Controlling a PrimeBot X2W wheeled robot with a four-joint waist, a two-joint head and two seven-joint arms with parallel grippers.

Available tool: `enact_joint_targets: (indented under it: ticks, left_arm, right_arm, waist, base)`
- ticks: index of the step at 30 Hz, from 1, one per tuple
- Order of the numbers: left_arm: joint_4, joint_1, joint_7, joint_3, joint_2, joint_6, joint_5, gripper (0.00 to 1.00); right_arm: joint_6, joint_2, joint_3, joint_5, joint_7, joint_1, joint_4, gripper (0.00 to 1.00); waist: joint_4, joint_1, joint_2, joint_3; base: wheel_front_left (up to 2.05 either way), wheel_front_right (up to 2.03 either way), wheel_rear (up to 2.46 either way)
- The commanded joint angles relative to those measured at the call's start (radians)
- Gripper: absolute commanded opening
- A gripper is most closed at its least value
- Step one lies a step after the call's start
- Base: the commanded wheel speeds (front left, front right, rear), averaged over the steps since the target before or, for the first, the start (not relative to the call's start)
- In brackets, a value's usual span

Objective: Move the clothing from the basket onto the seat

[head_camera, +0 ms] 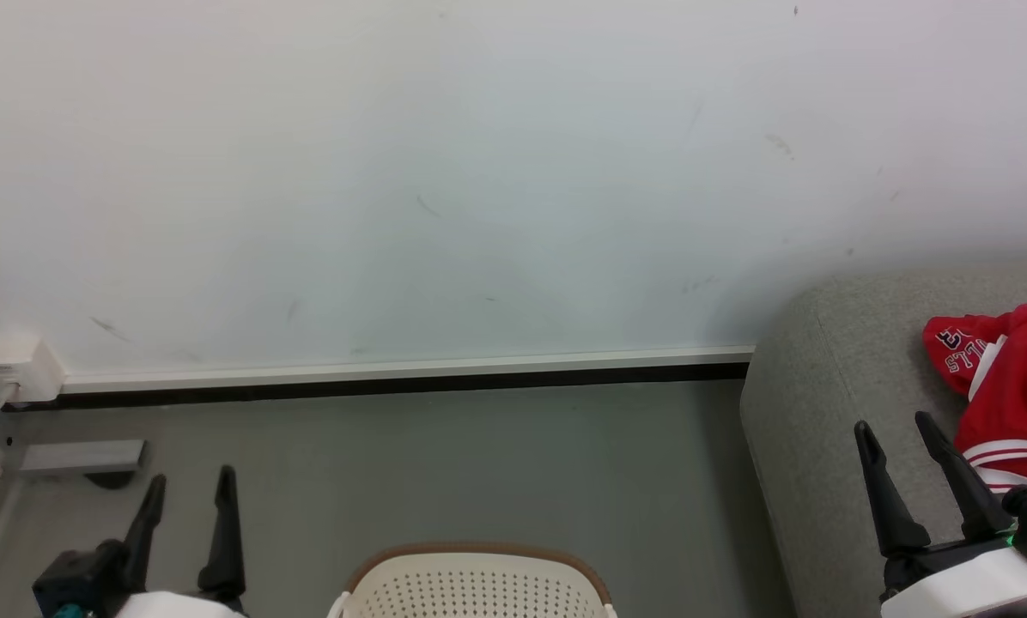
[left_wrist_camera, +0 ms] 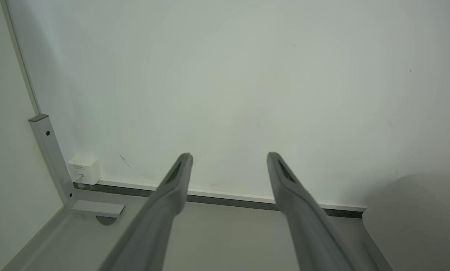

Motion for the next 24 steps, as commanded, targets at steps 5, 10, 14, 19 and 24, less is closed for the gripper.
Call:
enact_joint_targets:
  ticks: [5,10,14,19,24]
  left_arm:
    - [0.038,0.046,0.000,0.059,-0.053,-0.028,0.067,1.00]
    - [0.051,0.063,0.000,0.100,-0.109,-0.058,0.120,1.00]
    - [0.060,0.062,0.000,0.128,-0.134,-0.087,0.162,1.00]
    - [0.071,0.057,0.000,0.158,-0.160,-0.114,0.203,1.00]
    - [0.078,0.050,0.000,0.181,-0.178,-0.136,0.229,1.00]
  right_arm:
    - [-0.003,0.092,-0.058,-0.087,-0.006,0.086,-0.071,1.00]
    - [-0.003,0.143,-0.061,-0.133,-0.005,0.125,-0.090,1.00]
    - [-0.003,0.162,-0.065,-0.157,-0.006,0.138,-0.090,1.00]
    - [-0.003,0.158,-0.071,-0.173,-0.006,0.129,-0.082,1.00]
    - [-0.003,0.159,-0.076,-0.181,-0.006,0.123,-0.080,1.00]
  waist:
    - [-0.005,0.0000,0.0000,0.009]
    - [-0.009,0.0000,0.0000,0.015]
    - [-0.009,0.0000,0.0000,0.014]
    - [-0.009,0.0000,0.0000,0.009]
    - [-0.011,0.0000,0.0000,0.006]
  base:
    - [0.00,0.00,0.00]
    - [0.00,0.00,0.00]
    - [0.00,0.00,0.00]
    - [0.00,0.00,0.00]
    - [0.00,0.00,0.00]
